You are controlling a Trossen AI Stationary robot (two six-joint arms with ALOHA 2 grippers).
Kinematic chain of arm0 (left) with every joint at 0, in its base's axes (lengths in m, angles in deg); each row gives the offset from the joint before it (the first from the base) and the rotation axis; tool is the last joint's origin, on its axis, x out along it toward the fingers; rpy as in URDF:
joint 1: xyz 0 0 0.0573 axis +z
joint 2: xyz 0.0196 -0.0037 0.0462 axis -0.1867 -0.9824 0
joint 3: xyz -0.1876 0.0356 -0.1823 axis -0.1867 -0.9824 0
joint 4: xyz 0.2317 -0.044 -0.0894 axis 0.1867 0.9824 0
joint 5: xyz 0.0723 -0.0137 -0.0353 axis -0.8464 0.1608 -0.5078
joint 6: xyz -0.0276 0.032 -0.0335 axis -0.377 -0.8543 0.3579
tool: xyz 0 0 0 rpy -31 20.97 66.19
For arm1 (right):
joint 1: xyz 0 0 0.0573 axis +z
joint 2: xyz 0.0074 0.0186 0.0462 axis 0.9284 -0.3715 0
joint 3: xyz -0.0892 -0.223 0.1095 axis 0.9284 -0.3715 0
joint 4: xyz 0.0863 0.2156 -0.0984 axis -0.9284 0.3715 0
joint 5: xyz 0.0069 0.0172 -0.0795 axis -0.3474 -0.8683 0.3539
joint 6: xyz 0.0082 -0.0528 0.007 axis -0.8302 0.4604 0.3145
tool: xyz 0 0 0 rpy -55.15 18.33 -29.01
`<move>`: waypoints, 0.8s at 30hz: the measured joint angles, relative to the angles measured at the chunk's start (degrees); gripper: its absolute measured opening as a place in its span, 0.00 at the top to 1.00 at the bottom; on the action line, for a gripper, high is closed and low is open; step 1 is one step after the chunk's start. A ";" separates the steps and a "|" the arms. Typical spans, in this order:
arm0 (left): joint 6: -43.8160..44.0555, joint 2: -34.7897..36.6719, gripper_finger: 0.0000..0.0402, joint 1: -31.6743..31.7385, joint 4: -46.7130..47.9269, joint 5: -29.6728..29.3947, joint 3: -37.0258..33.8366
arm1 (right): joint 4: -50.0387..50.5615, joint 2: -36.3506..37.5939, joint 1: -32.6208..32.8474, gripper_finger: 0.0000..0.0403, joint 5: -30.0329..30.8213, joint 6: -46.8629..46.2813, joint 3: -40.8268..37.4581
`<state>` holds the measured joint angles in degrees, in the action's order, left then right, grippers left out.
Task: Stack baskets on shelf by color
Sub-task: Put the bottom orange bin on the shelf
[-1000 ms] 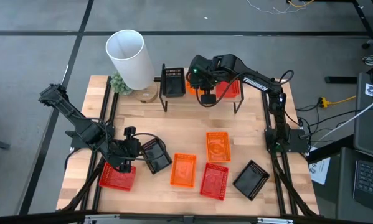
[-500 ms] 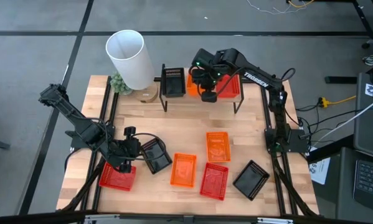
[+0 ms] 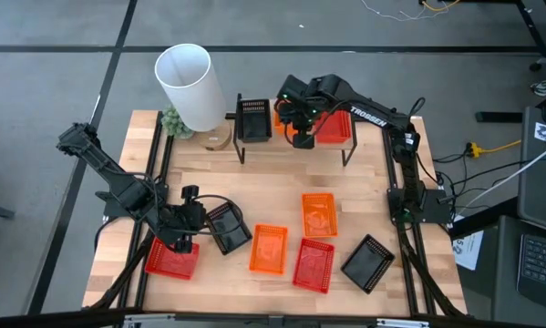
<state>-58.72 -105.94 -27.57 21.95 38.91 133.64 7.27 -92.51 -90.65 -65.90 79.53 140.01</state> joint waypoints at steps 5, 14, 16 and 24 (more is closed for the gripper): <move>0.00 0.00 0.82 0.00 0.00 0.00 0.00 | -0.16 0.00 0.02 1.00 -1.40 -0.11 -3.35; -0.02 0.00 0.82 0.00 0.00 0.00 0.00 | 0.87 0.00 1.39 1.00 -1.56 -0.24 -4.01; -0.86 0.00 0.82 0.00 0.00 0.00 0.00 | 0.99 0.00 1.76 1.00 -1.56 -0.24 -3.88; -2.73 0.00 0.82 0.07 -0.02 -0.04 0.00 | 1.32 0.00 2.19 1.00 -0.56 -0.29 -3.86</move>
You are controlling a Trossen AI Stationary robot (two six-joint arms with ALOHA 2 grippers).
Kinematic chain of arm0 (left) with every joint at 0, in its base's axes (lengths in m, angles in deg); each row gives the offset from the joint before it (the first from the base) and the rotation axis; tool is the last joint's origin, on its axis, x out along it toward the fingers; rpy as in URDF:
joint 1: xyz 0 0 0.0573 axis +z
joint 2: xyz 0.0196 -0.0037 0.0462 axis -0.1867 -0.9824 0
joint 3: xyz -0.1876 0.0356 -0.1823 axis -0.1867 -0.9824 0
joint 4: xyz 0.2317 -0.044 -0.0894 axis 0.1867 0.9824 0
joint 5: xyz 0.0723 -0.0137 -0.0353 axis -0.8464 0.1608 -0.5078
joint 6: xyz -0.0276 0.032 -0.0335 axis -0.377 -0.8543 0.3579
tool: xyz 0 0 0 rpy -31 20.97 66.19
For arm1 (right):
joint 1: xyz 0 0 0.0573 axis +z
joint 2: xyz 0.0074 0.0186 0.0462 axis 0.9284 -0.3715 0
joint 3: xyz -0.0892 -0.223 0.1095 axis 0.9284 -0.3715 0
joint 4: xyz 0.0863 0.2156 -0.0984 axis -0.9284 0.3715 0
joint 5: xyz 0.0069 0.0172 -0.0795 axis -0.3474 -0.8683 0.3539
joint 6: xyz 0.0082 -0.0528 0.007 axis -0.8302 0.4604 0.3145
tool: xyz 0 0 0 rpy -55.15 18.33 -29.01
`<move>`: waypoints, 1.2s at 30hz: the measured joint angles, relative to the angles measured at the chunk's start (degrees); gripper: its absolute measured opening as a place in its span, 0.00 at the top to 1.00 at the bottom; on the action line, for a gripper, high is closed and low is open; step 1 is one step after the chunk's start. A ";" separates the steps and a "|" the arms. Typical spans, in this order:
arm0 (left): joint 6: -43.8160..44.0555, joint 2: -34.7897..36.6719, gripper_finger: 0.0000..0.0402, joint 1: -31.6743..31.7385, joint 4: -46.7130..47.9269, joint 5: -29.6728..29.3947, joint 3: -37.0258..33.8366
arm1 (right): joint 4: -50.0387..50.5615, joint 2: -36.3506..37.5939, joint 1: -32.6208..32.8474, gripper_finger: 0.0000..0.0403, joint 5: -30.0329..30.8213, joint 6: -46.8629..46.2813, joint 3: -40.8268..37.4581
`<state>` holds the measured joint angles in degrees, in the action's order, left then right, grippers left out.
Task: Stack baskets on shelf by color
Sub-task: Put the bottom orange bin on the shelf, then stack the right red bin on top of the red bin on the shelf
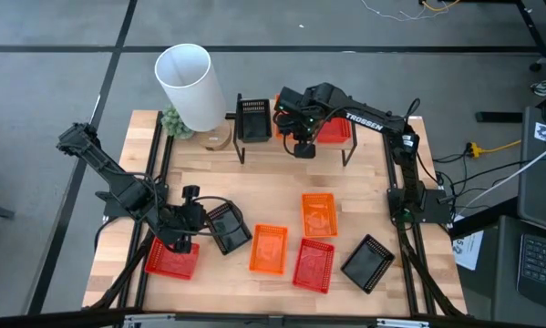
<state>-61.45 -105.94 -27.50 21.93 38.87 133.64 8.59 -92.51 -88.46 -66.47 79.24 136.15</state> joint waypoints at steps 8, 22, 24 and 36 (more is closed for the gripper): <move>-0.04 0.00 0.82 0.00 0.00 0.00 0.00 | 0.00 0.10 0.42 1.00 2.55 -0.96 0.07; 0.21 0.02 0.82 0.00 -0.10 0.00 0.00 | 0.02 2.43 2.16 1.00 2.57 -2.02 0.11; 0.23 0.01 0.82 0.00 -0.28 0.01 0.00 | -0.03 2.43 2.14 1.00 2.57 -2.95 0.11; 0.28 0.01 0.82 0.00 -0.26 0.02 0.00 | 0.51 2.40 3.04 0.94 1.70 -7.73 1.38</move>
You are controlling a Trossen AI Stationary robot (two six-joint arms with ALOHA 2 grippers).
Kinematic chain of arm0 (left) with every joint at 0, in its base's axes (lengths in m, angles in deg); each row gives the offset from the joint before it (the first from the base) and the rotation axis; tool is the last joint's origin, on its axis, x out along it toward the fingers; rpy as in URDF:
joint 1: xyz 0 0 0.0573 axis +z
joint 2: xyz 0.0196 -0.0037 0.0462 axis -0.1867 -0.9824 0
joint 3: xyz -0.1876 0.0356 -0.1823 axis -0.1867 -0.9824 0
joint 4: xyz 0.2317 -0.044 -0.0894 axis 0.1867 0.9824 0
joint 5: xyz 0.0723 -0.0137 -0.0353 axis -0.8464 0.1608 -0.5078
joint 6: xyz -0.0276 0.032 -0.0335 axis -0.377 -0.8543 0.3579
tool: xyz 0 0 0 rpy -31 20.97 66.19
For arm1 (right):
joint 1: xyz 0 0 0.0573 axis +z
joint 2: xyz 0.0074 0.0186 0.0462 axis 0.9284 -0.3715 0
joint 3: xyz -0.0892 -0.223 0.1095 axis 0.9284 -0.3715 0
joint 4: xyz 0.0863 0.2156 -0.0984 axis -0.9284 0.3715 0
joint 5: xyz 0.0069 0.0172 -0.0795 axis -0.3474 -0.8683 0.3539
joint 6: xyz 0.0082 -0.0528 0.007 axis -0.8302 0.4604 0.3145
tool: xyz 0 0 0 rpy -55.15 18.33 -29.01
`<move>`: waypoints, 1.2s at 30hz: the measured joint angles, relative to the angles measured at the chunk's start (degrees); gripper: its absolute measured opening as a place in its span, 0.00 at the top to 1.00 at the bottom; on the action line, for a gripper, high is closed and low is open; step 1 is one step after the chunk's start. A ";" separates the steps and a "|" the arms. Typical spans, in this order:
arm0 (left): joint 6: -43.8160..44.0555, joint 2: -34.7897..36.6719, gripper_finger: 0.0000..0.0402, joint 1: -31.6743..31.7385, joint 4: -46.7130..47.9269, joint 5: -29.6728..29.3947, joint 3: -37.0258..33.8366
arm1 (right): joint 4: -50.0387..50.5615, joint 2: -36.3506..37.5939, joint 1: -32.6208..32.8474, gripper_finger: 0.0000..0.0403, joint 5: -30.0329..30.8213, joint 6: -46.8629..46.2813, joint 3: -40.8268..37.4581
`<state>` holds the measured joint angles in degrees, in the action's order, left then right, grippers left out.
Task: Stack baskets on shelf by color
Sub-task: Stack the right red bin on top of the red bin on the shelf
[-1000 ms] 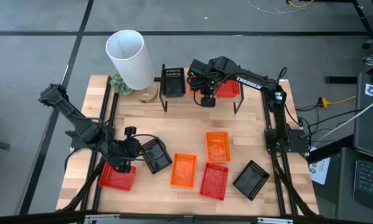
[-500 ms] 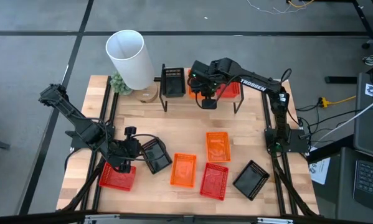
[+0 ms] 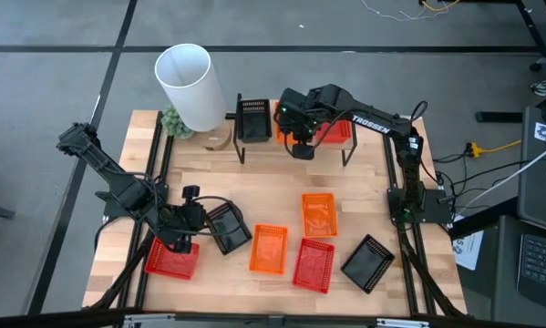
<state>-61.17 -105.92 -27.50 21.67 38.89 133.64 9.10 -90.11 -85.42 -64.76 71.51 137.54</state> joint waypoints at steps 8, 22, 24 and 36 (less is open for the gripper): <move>0.02 0.01 0.82 0.00 0.04 0.00 0.00 | 7.23 1.34 6.50 0.96 -20.06 -8.14 0.71; -0.01 0.01 0.82 0.00 -0.13 0.02 0.02 | 3.66 15.76 22.71 0.99 -20.06 -17.49 -14.42; -0.05 0.01 0.82 0.00 -0.15 0.04 0.02 | 1.50 19.46 25.77 0.99 -16.59 -25.00 -20.28; -0.49 0.01 0.82 0.00 -0.52 -0.11 0.01 | -11.25 29.66 48.84 0.99 -10.08 -71.84 -46.15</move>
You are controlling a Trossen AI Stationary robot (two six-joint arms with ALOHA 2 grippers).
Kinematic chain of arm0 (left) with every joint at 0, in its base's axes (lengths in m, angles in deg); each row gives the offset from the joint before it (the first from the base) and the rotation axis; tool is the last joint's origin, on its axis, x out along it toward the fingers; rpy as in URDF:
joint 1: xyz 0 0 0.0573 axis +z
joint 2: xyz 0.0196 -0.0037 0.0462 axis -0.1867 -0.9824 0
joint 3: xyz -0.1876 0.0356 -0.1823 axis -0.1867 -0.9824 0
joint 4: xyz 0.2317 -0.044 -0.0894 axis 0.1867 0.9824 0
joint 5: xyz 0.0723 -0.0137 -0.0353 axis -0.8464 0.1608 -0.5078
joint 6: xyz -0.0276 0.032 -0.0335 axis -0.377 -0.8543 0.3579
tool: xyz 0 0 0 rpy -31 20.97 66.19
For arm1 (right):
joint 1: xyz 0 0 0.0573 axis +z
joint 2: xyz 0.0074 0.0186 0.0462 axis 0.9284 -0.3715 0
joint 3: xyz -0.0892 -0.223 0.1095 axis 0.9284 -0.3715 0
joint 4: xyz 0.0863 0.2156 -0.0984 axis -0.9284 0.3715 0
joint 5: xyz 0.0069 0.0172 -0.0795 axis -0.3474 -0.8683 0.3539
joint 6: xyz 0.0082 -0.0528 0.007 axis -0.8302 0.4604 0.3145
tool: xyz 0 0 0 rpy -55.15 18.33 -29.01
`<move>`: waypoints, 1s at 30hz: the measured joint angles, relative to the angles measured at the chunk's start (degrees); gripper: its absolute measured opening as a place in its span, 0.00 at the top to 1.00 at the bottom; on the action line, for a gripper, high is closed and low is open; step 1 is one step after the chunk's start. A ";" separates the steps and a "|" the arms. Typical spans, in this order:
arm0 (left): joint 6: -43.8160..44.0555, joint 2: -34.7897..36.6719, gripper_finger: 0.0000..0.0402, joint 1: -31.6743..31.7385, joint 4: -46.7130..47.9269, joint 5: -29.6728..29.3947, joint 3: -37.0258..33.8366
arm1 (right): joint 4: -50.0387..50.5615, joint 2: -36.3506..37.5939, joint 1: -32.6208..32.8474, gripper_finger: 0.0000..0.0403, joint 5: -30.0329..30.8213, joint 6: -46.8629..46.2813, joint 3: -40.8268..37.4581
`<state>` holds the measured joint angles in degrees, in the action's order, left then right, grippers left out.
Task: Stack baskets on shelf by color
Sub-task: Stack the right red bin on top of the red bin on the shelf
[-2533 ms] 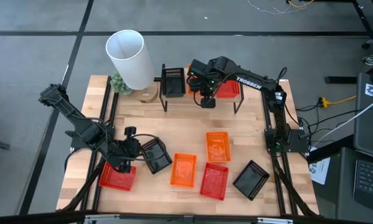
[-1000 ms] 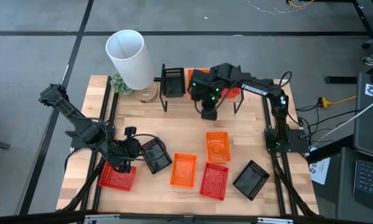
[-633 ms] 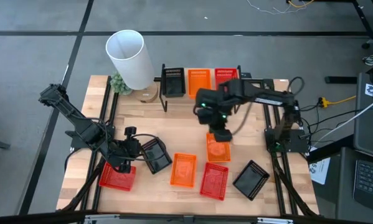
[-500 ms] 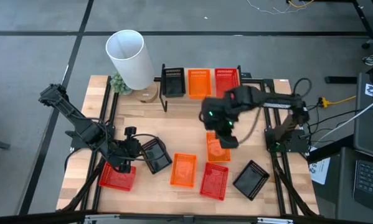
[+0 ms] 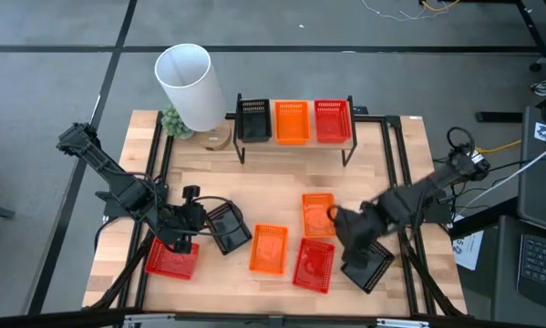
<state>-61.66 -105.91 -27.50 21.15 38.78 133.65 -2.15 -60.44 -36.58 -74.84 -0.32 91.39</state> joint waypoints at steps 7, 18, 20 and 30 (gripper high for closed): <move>0.01 -1.19 0.82 0.26 -0.66 -1.36 0.01 | -19.36 0.00 3.89 0.99 9.07 -4.18 -9.49; 0.01 -1.20 0.82 0.26 -0.79 -1.62 0.01 | -67.72 -5.26 7.22 1.00 10.43 9.05 -16.81; 0.01 -1.20 0.82 0.26 -0.77 -1.63 0.01 | -68.53 -7.91 7.97 1.00 10.92 13.40 -12.82; 0.01 -1.20 0.82 0.26 -0.77 -1.63 0.01 | -32.08 -20.67 9.64 1.00 18.52 14.98 12.21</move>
<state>-61.65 -107.12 -27.24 20.38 37.14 133.66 -34.23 -81.12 -26.94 -56.32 14.66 103.60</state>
